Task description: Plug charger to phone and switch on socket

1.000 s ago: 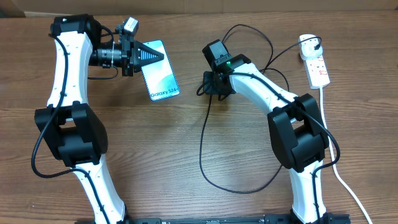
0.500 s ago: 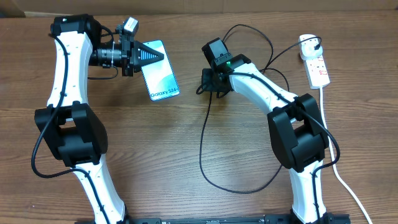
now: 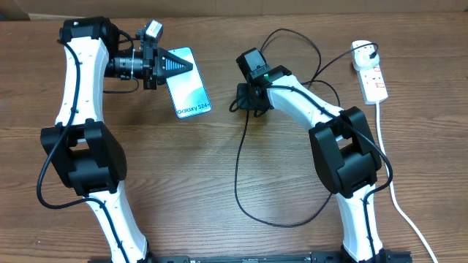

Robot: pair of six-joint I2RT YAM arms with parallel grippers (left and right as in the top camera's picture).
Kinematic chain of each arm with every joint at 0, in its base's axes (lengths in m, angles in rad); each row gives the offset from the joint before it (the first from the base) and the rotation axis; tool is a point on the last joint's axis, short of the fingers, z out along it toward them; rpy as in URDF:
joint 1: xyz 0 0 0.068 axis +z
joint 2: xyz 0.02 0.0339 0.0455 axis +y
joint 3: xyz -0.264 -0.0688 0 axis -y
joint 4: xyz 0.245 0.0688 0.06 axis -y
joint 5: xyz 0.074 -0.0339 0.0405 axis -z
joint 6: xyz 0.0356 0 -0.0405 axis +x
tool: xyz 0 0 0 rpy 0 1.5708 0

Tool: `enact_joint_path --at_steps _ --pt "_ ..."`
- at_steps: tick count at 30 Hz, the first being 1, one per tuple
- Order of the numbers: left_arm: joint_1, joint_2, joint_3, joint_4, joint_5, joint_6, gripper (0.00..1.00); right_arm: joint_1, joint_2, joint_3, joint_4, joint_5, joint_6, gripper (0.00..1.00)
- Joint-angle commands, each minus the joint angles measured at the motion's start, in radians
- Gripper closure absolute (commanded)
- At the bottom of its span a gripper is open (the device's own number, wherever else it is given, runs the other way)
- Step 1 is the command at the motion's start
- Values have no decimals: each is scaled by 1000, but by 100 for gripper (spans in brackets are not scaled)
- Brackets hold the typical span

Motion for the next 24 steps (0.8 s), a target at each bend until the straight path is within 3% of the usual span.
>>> enact_joint_path --at_steps 1,5,10,21,24 --pt "-8 -10 13 -6 31 -21 96 -4 31 6 -10 11 3 70" --pt "-8 -10 13 -6 31 -21 96 -4 31 6 -26 -16 8 75" --pt "-8 -10 13 -6 31 -21 96 -13 31 6 -29 -89 8 96" --pt "-8 -10 13 -6 30 -21 96 -103 14 9 -71 -309 -12 96" --pt "-8 -10 13 -6 31 -21 96 -153 -25 9 -93 -472 -115 96"
